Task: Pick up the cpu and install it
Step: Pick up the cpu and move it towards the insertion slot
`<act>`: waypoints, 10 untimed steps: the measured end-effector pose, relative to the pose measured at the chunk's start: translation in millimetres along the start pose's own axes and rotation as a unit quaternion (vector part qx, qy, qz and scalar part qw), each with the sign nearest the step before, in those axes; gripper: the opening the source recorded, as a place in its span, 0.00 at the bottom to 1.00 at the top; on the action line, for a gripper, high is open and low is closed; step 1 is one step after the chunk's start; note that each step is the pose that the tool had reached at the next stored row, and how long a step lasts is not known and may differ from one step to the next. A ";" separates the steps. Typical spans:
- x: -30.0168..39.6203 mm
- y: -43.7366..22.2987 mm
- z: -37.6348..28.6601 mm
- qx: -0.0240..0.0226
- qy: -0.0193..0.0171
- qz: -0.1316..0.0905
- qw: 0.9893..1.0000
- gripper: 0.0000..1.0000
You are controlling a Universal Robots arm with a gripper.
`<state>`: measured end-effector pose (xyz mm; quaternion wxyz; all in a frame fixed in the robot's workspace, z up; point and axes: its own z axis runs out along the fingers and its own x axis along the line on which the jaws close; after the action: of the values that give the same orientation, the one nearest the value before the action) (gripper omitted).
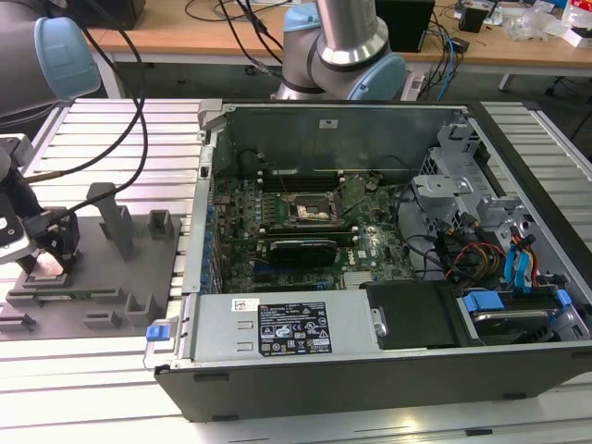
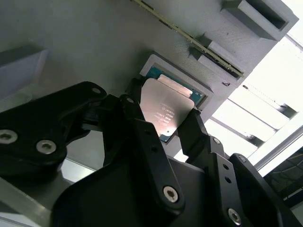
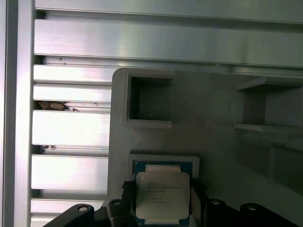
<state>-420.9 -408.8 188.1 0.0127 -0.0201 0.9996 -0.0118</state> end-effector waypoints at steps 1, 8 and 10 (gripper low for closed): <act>0.0 0.0 0.0 0.000 0.000 0.000 1.000 0.55; -0.1 0.1 -1.4 0.000 0.000 0.000 1.000 0.55; -0.2 -0.1 -5.8 0.000 0.000 0.000 1.000 0.55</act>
<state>-420.8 -408.8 193.9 0.0127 -0.0202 0.9996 -0.0117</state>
